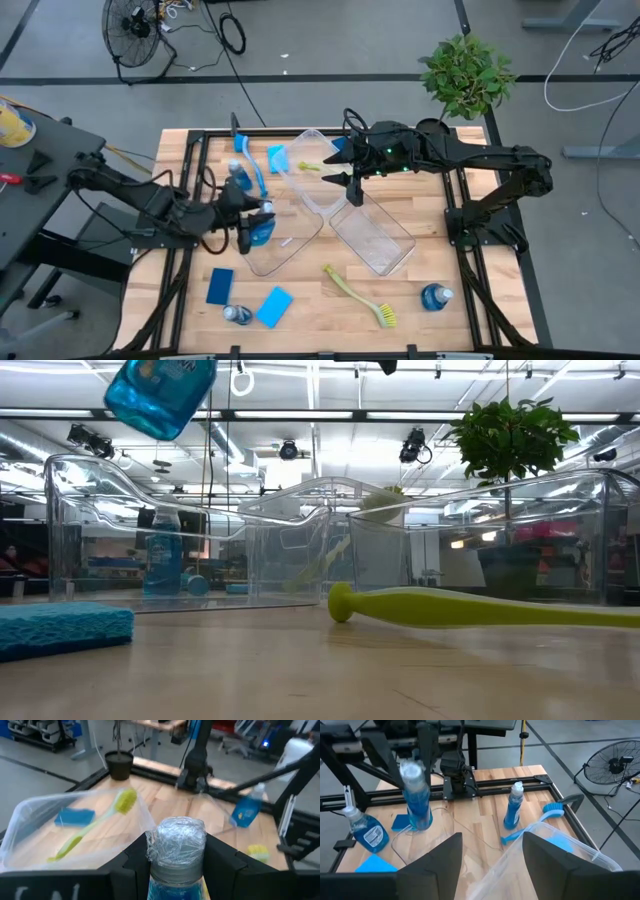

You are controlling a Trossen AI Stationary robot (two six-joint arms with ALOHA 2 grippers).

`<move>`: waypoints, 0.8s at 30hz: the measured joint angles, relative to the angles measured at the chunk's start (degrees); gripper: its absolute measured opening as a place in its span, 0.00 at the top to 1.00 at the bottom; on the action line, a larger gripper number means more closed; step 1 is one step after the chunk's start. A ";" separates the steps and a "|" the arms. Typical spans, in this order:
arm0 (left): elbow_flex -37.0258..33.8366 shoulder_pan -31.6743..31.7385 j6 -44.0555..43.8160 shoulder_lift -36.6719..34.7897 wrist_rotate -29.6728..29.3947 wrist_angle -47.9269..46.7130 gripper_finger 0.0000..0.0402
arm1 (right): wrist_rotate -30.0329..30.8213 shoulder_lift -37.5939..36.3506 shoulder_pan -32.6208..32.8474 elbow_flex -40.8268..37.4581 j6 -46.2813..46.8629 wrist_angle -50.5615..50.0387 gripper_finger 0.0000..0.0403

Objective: Pick & Place Kitchen Sink Supplies
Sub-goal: Put the blue dishwashing liquid into the left transparent bin

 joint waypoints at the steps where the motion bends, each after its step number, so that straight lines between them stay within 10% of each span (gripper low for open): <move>1: 0.00 -0.47 -0.65 0.49 -0.40 -0.34 0.65 | 0.00 0.00 0.00 0.00 0.00 0.03 0.48; 24: -0.04 -9.86 -14.09 11.40 -17.83 -6.43 0.65 | -0.09 0.02 0.00 0.00 0.20 0.14 0.48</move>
